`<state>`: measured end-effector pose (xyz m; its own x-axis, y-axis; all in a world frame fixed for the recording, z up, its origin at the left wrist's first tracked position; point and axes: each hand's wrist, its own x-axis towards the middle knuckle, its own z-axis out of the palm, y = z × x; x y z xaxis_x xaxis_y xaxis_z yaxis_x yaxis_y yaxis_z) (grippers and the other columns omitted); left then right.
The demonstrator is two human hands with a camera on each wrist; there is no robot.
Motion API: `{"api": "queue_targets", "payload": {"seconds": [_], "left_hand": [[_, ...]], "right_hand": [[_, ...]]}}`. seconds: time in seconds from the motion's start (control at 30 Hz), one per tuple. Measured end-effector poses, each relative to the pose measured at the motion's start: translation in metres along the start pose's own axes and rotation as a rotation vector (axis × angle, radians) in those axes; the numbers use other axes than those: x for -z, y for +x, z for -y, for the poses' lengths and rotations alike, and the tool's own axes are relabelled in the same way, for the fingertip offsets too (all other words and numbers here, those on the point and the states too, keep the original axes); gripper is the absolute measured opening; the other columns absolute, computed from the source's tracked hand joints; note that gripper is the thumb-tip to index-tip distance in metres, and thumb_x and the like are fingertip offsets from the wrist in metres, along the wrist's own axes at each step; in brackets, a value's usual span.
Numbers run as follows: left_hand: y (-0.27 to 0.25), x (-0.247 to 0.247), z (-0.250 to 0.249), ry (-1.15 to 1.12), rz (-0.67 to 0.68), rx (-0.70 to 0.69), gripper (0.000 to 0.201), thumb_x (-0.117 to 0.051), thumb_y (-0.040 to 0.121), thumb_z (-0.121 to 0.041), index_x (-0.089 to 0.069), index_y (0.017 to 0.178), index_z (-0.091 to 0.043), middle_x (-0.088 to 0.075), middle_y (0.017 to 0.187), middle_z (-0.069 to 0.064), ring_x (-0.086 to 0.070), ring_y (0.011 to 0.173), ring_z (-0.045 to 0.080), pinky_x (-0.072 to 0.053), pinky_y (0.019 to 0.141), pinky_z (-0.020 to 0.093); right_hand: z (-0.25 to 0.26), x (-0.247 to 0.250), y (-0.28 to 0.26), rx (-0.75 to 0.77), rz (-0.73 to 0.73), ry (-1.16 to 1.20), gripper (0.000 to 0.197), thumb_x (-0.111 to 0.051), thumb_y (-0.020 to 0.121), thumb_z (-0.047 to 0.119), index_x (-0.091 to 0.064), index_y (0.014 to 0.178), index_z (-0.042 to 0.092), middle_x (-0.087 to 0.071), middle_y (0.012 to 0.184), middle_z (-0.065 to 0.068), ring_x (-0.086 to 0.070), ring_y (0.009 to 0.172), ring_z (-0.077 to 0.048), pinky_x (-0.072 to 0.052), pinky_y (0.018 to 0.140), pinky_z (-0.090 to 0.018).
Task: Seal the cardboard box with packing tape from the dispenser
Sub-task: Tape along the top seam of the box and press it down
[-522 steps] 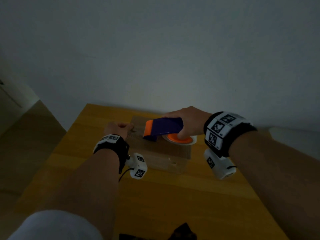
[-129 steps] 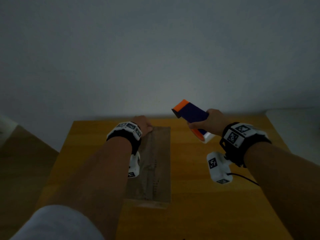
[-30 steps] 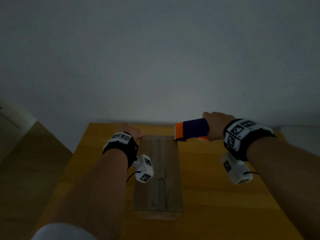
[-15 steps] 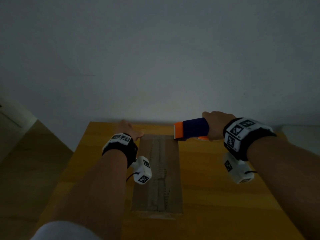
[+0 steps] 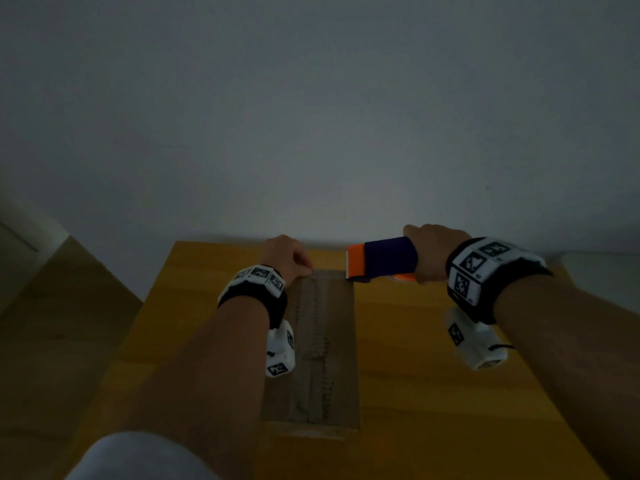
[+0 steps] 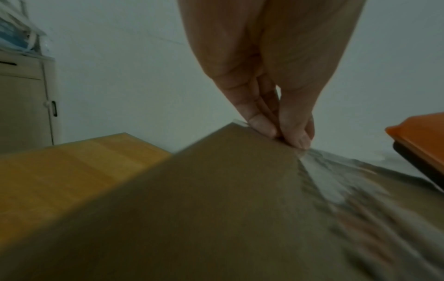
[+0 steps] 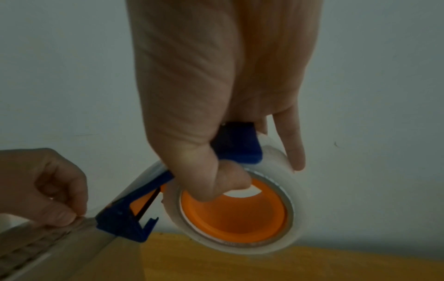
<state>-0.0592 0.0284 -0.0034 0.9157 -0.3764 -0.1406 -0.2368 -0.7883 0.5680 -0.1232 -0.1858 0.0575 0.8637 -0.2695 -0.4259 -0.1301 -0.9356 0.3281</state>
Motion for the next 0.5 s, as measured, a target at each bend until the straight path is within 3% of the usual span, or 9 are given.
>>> {"api": "queue_targets", "payload": {"seconds": [0.1, 0.27, 0.37, 0.43, 0.5], "left_hand": [[0.001, 0.0, 0.002, -0.025, -0.02, 0.026, 0.012, -0.077, 0.076, -0.013, -0.077, 0.085, -0.005, -0.075, 0.095, 0.013, -0.07, 0.089, 0.024, -0.051, 0.076, 0.024], [0.002, -0.001, 0.002, -0.052, -0.023, 0.048, 0.014, -0.077, 0.076, -0.011, -0.076, 0.086, -0.001, -0.075, 0.095, 0.015, -0.069, 0.087, 0.024, -0.049, 0.075, 0.023], [0.003, -0.001, 0.003, -0.069, -0.019, 0.061, 0.014, -0.077, 0.076, -0.012, -0.076, 0.084, -0.001, -0.075, 0.094, 0.014, -0.063, 0.079, 0.018, -0.052, 0.077, 0.027], [0.002, -0.002, 0.004, -0.068, -0.028, 0.073, 0.013, -0.077, 0.076, -0.012, -0.076, 0.084, -0.002, -0.075, 0.095, 0.013, -0.065, 0.081, 0.019, -0.05, 0.076, 0.025], [0.002, -0.003, 0.004, -0.075, -0.042, 0.077, 0.012, -0.077, 0.075, -0.012, -0.076, 0.083, -0.003, -0.075, 0.093, 0.012, -0.063, 0.078, 0.017, -0.048, 0.074, 0.024]], "right_hand": [[-0.003, -0.006, 0.003, -0.007, 0.021, 0.008, 0.06, -0.072, 0.079, 0.025, -0.043, 0.129, 0.011, -0.061, 0.119, -0.005, -0.063, 0.103, -0.019, -0.047, 0.072, -0.026], [-0.017, -0.019, 0.006, 0.055, -0.079, 0.157, 0.054, -0.069, 0.079, 0.024, -0.046, 0.127, 0.013, -0.059, 0.118, -0.011, -0.06, 0.105, -0.029, -0.048, 0.085, -0.037], [-0.015, -0.018, 0.009, 0.013, -0.006, 0.112, 0.046, -0.066, 0.083, 0.02, -0.049, 0.125, 0.012, -0.059, 0.121, -0.006, -0.056, 0.092, -0.018, -0.048, 0.076, -0.027], [-0.017, -0.019, 0.01, 0.032, -0.012, 0.106, 0.049, -0.069, 0.08, 0.021, -0.048, 0.123, 0.012, -0.059, 0.121, -0.007, -0.057, 0.092, -0.019, -0.048, 0.07, -0.028], [-0.021, -0.022, 0.01, 0.06, -0.054, 0.191, 0.054, -0.07, 0.079, 0.023, -0.046, 0.126, 0.013, -0.058, 0.121, -0.011, -0.059, 0.104, -0.028, -0.048, 0.083, -0.035]]}}
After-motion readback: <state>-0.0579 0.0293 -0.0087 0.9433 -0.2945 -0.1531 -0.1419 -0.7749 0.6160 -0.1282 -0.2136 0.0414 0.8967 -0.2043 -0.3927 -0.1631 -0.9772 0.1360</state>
